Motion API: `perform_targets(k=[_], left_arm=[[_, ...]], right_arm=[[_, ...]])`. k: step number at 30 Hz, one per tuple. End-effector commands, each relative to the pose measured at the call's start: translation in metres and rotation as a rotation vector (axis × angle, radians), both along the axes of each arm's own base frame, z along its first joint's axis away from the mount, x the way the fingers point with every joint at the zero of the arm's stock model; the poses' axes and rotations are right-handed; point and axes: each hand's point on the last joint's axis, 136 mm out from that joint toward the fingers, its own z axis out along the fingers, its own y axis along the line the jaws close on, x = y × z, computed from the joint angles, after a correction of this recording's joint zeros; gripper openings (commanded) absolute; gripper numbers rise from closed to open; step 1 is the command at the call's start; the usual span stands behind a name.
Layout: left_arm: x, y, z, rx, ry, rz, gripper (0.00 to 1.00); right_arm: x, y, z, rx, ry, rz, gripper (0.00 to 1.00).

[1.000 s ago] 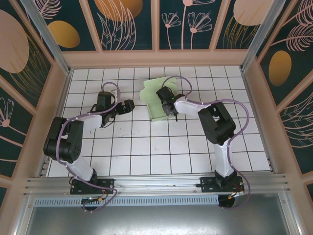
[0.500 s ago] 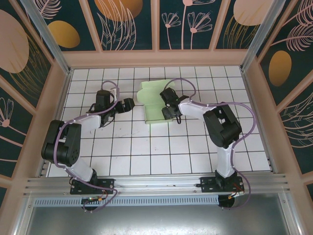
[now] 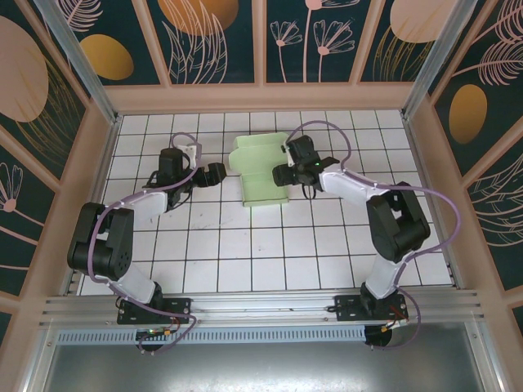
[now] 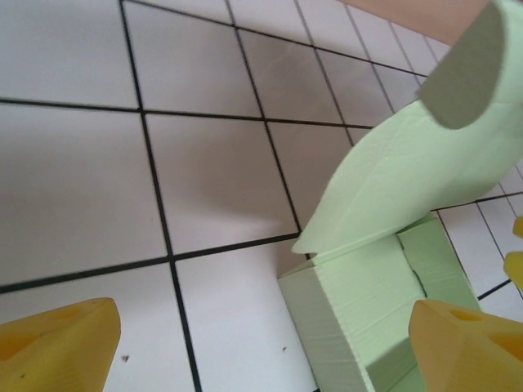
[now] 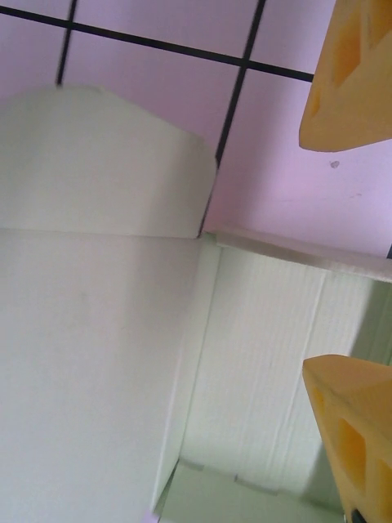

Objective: Fold the paper box

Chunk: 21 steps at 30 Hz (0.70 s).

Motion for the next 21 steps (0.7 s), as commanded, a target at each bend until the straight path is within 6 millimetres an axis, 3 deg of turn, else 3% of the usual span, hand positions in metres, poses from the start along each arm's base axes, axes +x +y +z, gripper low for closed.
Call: perform_targets(k=[1, 4, 8, 14, 21], left_arm=[[0.008, -0.016, 0.033, 0.029, -0.131, -0.121, 0.87], [0.0, -0.036, 0.031, 0.085, -0.119, -0.342, 0.81], [0.013, -0.031, 0.023, 0.219, -0.097, -0.395, 0.8], [0.033, -0.033, 0.035, 0.311, -0.092, -0.476, 0.68], [0.042, -0.043, 0.029, 0.446, -0.031, -0.584, 0.7]], right_arm=[[0.004, 0.001, 0.026, 0.082, -0.067, 0.047, 0.68], [0.002, -0.004, 0.033, 0.095, -0.087, 0.07, 0.68], [-0.007, -0.005, 0.038, 0.101, -0.095, 0.122, 0.69], [-0.013, -0.012, 0.039, 0.087, -0.104, 0.148, 0.7], [-0.016, -0.019, 0.036, 0.096, -0.107, 0.14, 0.7]])
